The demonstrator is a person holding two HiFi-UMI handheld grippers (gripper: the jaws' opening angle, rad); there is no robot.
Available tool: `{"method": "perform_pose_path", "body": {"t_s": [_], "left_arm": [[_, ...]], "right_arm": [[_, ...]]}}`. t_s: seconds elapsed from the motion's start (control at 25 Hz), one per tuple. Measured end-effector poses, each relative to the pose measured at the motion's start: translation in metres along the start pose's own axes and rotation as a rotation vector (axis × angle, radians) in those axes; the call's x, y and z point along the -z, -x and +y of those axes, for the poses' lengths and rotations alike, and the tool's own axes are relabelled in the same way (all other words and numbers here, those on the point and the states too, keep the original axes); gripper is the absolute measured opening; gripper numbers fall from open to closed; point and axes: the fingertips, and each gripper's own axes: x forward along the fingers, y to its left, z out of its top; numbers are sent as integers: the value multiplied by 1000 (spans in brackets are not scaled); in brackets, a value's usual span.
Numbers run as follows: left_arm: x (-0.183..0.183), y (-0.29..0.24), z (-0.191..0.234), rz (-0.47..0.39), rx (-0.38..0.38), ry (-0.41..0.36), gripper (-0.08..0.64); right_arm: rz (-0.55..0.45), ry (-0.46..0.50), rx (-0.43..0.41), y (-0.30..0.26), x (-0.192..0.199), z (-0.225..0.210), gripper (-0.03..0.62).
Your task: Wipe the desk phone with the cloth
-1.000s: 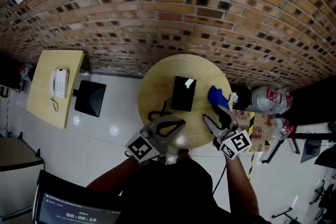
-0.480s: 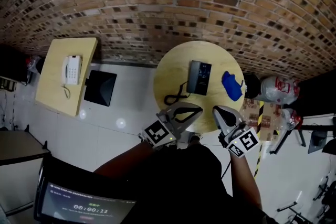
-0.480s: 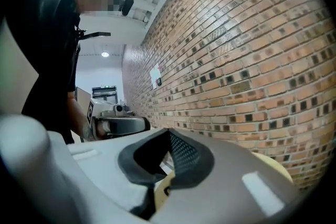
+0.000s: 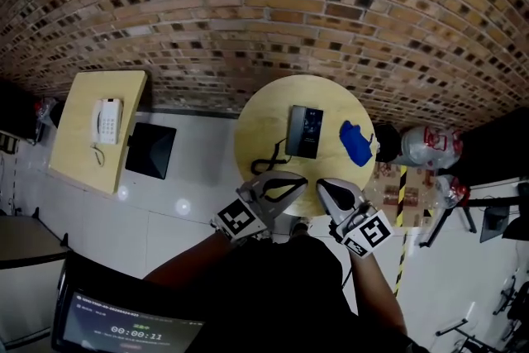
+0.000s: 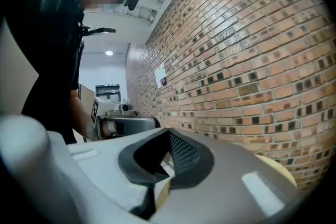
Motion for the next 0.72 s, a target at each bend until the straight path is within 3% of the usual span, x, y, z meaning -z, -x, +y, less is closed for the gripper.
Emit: {"method": "perform_pose_path", "body": {"t_s": [0.72], "left_arm": [[-1, -3, -3, 11, -20, -16, -8]], "right_arm": [[-6, 26, -30, -2, -13, -1, -1]]}}
